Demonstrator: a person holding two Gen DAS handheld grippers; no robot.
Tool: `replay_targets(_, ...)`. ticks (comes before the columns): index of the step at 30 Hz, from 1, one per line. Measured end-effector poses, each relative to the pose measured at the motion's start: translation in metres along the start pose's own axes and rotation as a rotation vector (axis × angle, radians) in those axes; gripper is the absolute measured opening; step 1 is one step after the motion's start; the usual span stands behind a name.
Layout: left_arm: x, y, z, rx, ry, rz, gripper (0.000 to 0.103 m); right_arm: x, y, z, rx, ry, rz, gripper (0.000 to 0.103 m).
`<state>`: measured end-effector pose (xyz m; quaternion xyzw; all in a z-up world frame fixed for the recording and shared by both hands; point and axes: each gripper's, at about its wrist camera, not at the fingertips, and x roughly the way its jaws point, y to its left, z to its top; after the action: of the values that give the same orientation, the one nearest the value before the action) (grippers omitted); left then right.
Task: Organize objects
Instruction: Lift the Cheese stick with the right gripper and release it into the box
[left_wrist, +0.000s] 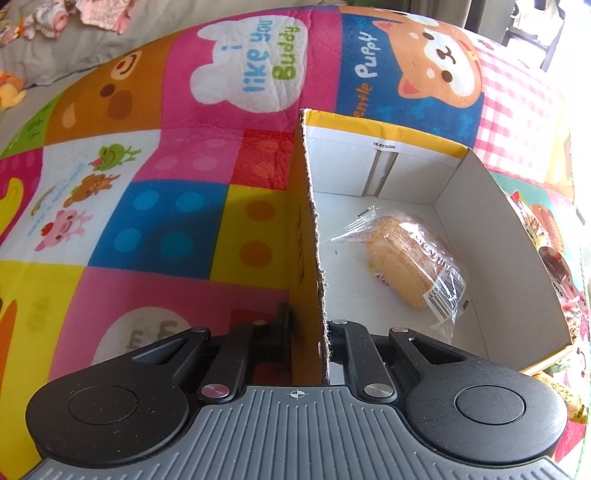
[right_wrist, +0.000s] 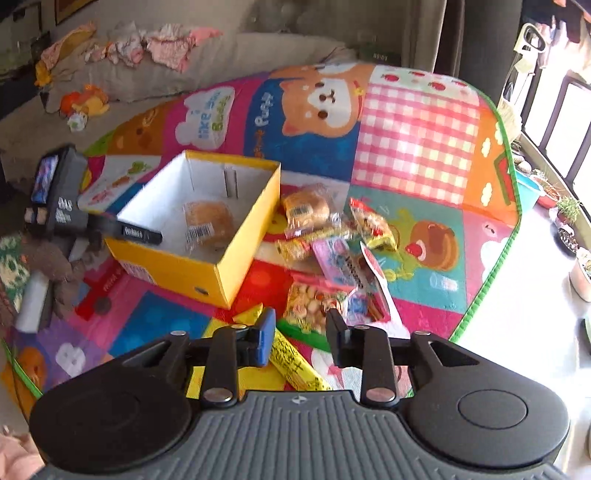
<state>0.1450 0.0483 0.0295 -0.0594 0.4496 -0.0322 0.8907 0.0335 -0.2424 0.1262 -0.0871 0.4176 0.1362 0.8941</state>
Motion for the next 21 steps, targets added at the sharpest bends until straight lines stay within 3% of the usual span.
replay_targets(4, 0.0, 0.0, 0.0, 0.003, 0.0, 0.0, 0.012, 0.04, 0.009, -0.02, -0.104, 0.085, -0.025, 0.044)
replay_targets(7, 0.0, 0.0, 0.0, 0.003, 0.002, 0.0, 0.012, 0.067, 0.001, -0.026, -0.057, 0.137, 0.005, 0.044)
replay_targets(11, 0.0, 0.0, -0.001, 0.004, 0.003, 0.001, 0.012, 0.078, -0.01, -0.034, 0.085, 0.197, 0.136, 0.047)
replay_targets(15, -0.001, -0.002, -0.002, 0.012, 0.0, 0.006, 0.012, 0.062, 0.015, -0.043, 0.055, 0.215, 0.297, 0.049)
replay_targets(21, -0.002, -0.001, -0.003, 0.009, -0.002, 0.002, 0.012, 0.062, 0.034, -0.032, 0.005, 0.166, 0.214, 0.054)
